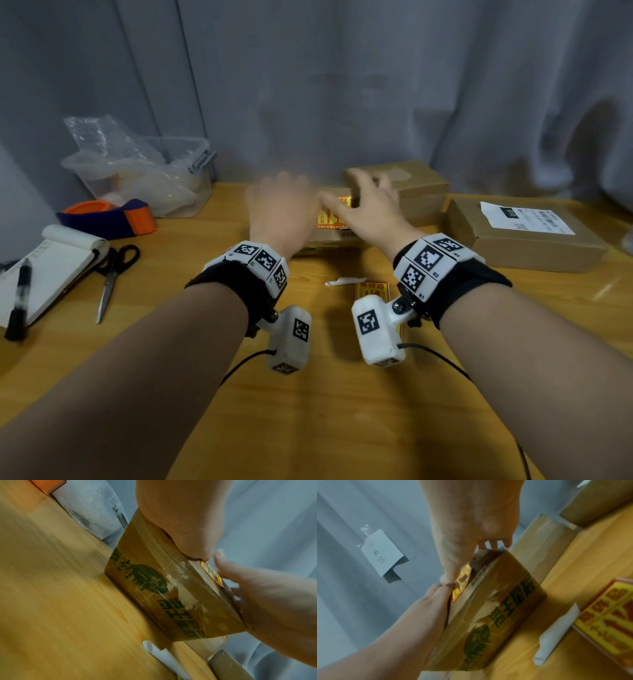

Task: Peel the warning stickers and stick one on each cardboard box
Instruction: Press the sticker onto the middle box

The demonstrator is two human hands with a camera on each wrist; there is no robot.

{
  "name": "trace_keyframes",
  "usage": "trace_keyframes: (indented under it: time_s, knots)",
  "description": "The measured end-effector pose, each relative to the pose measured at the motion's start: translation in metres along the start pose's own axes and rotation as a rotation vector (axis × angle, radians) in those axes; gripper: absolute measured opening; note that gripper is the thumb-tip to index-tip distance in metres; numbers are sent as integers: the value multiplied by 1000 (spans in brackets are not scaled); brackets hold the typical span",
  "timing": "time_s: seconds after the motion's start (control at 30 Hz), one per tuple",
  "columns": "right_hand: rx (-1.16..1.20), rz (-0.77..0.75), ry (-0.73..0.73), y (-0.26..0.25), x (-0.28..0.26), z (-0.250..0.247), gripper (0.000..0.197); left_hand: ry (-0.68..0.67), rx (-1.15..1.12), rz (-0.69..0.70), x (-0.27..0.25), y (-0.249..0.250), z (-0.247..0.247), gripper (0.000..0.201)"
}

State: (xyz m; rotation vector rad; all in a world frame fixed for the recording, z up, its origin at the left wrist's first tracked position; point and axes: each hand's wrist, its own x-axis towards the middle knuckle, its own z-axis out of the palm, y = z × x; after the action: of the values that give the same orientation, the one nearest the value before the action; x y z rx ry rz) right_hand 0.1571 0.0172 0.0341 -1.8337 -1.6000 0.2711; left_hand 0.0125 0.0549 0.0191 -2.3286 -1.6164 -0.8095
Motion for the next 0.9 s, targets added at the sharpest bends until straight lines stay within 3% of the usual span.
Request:
trace_keyframes:
  time_s: [0.2,0.33,0.7,0.77,0.83,0.9]
  knots:
    - [228,4,-46,4,8,4,34,-23,-15,8,3,-1,0,40]
    - [272,-25,-62,7,7,2,30,-33,-6,6,4,-1,0,40]
    - [207,-127,-474,27,9,-25,80,-95,19,15,7,-2,-3,42]
    - [254,-65,-407,23,9,-16,70,-98,17,14,8,-3,-3,42]
    - [283,-2,-206,18,7,-1,60,-105,7,15,10,-3,-3,41]
    - [283,3,-116,13,5,5,64,-106,2,20,10,-3,-3,41]
